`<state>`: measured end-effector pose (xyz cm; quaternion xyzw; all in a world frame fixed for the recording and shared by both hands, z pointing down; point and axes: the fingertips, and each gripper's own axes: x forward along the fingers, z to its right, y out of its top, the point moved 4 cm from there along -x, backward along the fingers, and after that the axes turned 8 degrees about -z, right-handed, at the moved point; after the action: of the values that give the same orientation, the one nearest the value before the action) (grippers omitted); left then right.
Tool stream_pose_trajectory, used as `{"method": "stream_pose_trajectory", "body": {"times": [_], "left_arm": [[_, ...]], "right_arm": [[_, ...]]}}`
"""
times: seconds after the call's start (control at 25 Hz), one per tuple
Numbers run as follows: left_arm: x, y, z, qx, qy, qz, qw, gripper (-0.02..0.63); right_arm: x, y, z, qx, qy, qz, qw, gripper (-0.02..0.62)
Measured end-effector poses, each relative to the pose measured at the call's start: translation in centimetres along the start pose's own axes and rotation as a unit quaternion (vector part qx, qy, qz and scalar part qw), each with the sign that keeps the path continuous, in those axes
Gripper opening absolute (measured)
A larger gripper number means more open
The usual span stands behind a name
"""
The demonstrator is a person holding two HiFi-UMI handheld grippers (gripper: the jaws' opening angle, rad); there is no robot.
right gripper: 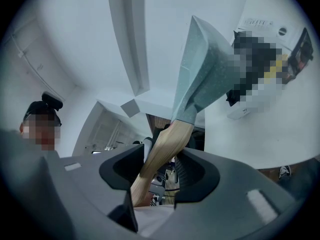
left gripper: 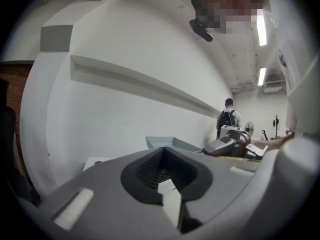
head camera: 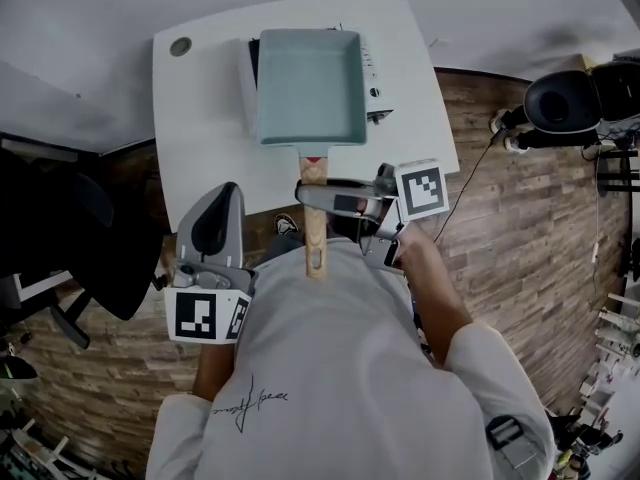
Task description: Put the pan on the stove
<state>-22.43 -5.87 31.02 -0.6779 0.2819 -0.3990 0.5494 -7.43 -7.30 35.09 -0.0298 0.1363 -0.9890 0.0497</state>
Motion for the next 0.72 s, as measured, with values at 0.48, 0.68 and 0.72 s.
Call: {"method": "stream_pose_trajectory", "body": {"times": [0.48,0.68,0.72], "left_arm": [[2.2,-0.1,-0.6,-0.010,0.004,-0.014,0.9998,0.055],[4.0,0.3,-0.3,-0.004,-0.008,-0.022,0.9997,0.055],[4.4,0.3,-0.1,-0.004,-0.010,-0.025,0.9996,0.055]], "right_arm": [[-0.4,2.1,2.9,0.011,-0.015,-0.012,1.000,0.180],[-0.7,3.2,4.2,0.011,-0.021,-0.020,1.000,0.179],[-0.9,3.4,4.4,0.013,-0.021,-0.022,0.999,0.179]]}}
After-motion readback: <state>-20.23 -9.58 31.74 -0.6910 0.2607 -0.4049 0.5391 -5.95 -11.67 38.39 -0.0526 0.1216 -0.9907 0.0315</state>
